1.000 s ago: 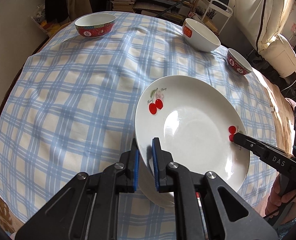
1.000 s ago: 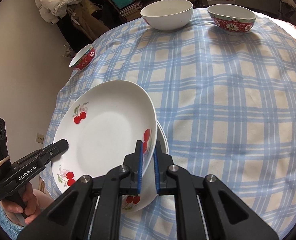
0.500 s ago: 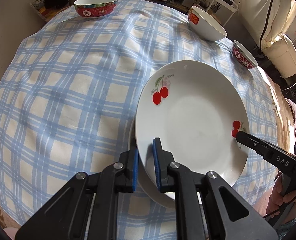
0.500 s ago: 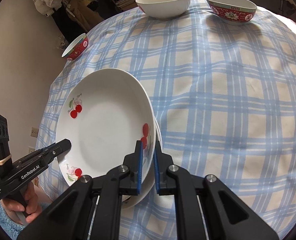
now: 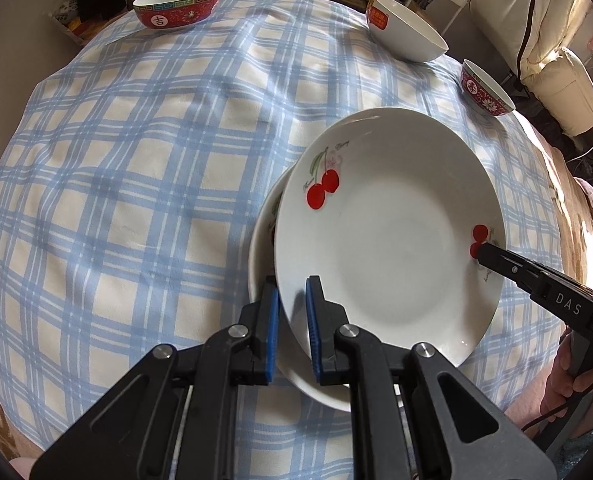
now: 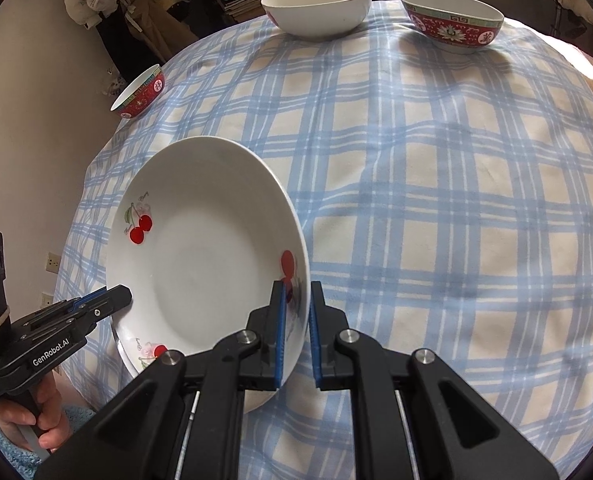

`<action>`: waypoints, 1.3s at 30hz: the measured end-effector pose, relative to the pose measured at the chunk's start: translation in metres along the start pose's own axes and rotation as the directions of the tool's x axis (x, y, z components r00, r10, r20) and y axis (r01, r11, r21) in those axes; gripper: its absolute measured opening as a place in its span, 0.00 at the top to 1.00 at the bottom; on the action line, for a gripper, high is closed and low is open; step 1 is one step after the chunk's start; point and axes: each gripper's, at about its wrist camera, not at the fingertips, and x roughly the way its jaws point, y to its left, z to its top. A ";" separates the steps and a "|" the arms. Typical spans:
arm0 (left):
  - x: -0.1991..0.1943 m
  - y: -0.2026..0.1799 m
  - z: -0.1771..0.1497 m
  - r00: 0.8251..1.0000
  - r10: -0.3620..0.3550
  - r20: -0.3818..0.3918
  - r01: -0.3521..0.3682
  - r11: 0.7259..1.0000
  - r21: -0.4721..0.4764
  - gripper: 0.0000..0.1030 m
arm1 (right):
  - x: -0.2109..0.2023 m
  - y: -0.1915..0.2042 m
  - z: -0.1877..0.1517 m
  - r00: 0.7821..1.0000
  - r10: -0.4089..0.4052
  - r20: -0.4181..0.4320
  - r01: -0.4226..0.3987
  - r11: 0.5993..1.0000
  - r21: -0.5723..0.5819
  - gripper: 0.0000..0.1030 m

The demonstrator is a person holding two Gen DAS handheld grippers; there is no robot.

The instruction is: Organize plates and bowls

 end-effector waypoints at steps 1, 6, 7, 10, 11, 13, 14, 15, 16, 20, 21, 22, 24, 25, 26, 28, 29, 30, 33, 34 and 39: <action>-0.001 -0.001 -0.001 1.000 0.003 -0.002 -0.003 1.000 0.005 0.87 | -0.001 0.000 0.000 1.000 0.002 0.005 -0.002 1.000 0.001 0.88; -0.007 0.001 -0.002 1.000 -0.014 -0.014 0.015 1.000 0.018 0.87 | -0.010 -0.003 0.001 0.999 0.014 0.032 -0.014 1.000 0.017 0.88; -0.008 0.001 -0.002 1.000 -0.013 -0.015 0.014 1.000 0.016 0.87 | -0.011 -0.003 0.001 0.999 0.016 0.036 -0.016 1.000 0.018 0.88; -0.023 -0.002 -0.001 0.997 0.061 0.049 -0.064 0.996 0.059 0.85 | -0.017 -0.003 0.003 0.999 0.017 0.052 -0.018 1.000 0.019 0.88; -0.027 -0.002 0.000 0.995 0.072 0.069 -0.077 0.995 0.071 0.83 | -0.019 -0.003 0.004 0.998 0.019 0.059 -0.020 1.000 0.019 0.88; -0.033 -0.001 0.004 0.994 0.072 0.082 -0.078 0.994 0.076 0.83 | -0.021 -0.004 0.005 0.998 0.024 0.065 -0.025 1.000 0.018 0.88; -0.034 0.001 0.007 0.995 0.062 0.080 -0.068 0.995 0.071 0.83 | -0.022 -0.003 0.006 0.997 0.024 0.066 -0.025 1.000 0.016 0.88; -0.036 0.002 0.011 0.996 0.048 0.078 -0.053 0.997 0.063 0.83 | -0.022 -0.004 0.008 0.997 0.022 0.071 -0.023 1.000 0.017 0.88; -0.037 0.002 0.015 0.997 0.040 0.070 -0.044 0.997 0.056 0.83 | -0.023 -0.005 0.010 0.997 0.022 0.073 -0.024 1.000 0.017 0.88; -0.048 -0.003 0.039 0.997 -0.002 0.071 -0.001 0.999 0.039 0.59 | -0.029 -0.004 0.028 0.995 0.016 0.094 -0.015 1.000 -0.002 0.88; -0.052 -0.007 0.047 0.996 -0.003 0.084 -0.001 0.999 0.043 0.51 | -0.032 -0.003 0.034 0.994 0.002 0.105 0.000 1.000 -0.015 0.88; -0.055 -0.010 0.055 0.995 -0.002 0.099 -0.003 0.999 0.046 0.48 | -0.034 -0.003 0.040 0.993 -0.013 0.118 0.016 0.999 -0.029 0.87; -0.062 -0.017 0.074 0.992 0.009 0.124 -0.016 0.998 0.054 0.33 | -0.038 -0.004 0.055 0.990 -0.029 0.139 0.035 0.999 -0.040 0.78; -0.063 -0.021 0.084 0.991 0.016 0.134 -0.024 0.998 0.054 0.28 | -0.039 -0.006 0.062 0.988 -0.033 0.148 0.039 0.999 -0.033 0.65; -0.065 -0.024 0.095 0.989 0.021 0.145 -0.030 0.998 0.056 0.19 | -0.041 -0.008 0.069 0.987 -0.035 0.158 0.039 0.999 -0.024 0.60; -0.067 -0.031 0.116 0.984 0.025 0.178 -0.036 0.997 0.061 0.17 | -0.044 -0.013 0.085 0.983 -0.034 0.181 0.038 0.999 -0.017 0.53; -0.067 -0.036 0.127 0.981 0.026 0.194 -0.039 0.997 0.066 0.17 | -0.046 -0.015 0.093 0.981 -0.038 0.189 0.043 0.999 -0.021 0.52; -0.067 -0.039 0.138 0.978 0.023 0.209 -0.037 0.997 0.064 0.16 | -0.046 -0.016 0.101 0.980 -0.044 0.192 0.050 0.998 -0.026 0.47; -0.058 -0.051 0.171 0.972 0.001 0.233 -0.011 0.999 0.042 0.16 | -0.050 -0.022 0.127 0.973 -0.065 0.219 0.070 0.997 -0.017 0.25; -0.054 -0.055 0.182 0.973 -0.009 0.232 0.000 0.999 0.039 0.16 | -0.051 -0.025 0.136 0.970 -0.069 0.231 0.073 0.997 -0.009 0.24; -0.027 -0.076 0.229 0.973 -0.034 0.228 0.028 0.999 0.029 0.16 | -0.052 -0.035 0.182 0.965 -0.057 0.254 0.064 0.998 -0.019 0.24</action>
